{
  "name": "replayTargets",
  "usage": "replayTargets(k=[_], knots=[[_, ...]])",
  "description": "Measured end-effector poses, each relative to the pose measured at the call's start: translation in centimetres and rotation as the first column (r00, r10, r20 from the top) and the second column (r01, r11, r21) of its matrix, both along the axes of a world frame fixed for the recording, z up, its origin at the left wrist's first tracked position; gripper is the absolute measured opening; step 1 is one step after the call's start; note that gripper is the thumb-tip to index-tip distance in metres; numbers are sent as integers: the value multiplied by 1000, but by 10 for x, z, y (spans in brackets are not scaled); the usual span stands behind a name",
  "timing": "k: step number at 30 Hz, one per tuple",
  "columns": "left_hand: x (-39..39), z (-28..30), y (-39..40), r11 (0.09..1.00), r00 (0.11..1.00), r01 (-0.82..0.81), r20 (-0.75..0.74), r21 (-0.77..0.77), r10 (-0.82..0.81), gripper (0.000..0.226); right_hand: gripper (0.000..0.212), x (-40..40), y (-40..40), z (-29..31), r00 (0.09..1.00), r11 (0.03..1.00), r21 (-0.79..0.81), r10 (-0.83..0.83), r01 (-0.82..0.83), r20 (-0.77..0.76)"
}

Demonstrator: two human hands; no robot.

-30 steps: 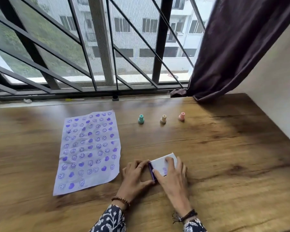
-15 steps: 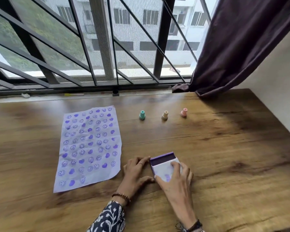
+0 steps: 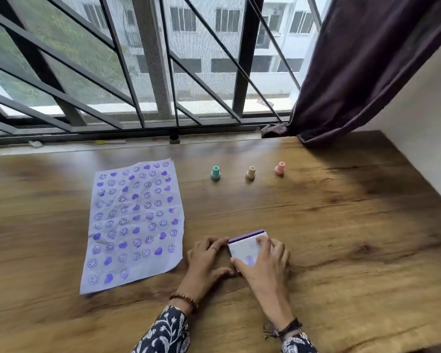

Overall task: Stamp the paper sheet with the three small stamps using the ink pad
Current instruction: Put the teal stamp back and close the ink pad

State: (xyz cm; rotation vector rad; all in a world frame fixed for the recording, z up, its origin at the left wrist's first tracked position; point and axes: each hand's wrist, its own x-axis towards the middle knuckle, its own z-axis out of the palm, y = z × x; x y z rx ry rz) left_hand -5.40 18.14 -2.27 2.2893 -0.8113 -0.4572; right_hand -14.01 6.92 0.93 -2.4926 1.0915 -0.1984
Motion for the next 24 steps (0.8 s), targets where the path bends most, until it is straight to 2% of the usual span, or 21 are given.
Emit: replayTargets(k=[6,11,13,17,20,24], knots=[[-1,-2,1,1000,1000,-4,8,-25,4,73,74,5,-3,0,1000,1000,13,-8,8,2],[-4,0,3,994,998,-68,-14,-89,67,74,73,-3,-15,-2,998,987,161,5,-17,70],[-8,0,8,981,992,-127,-23,-146,125,60,62,-9,-25,-2,991,970,242,-37,5,128],[-20,0,5,980,985,-156,60,-124,164,25,33,-22,-44,-5,969,927,374,-114,24,218],[-22,3,-10,979,982,-181,46,-93,186,18,23,-24,-56,-7,953,904,426,-155,31,260],[-15,6,-43,984,983,-164,67,-72,169,18,21,-19,-82,-11,918,905,413,-245,102,310]])
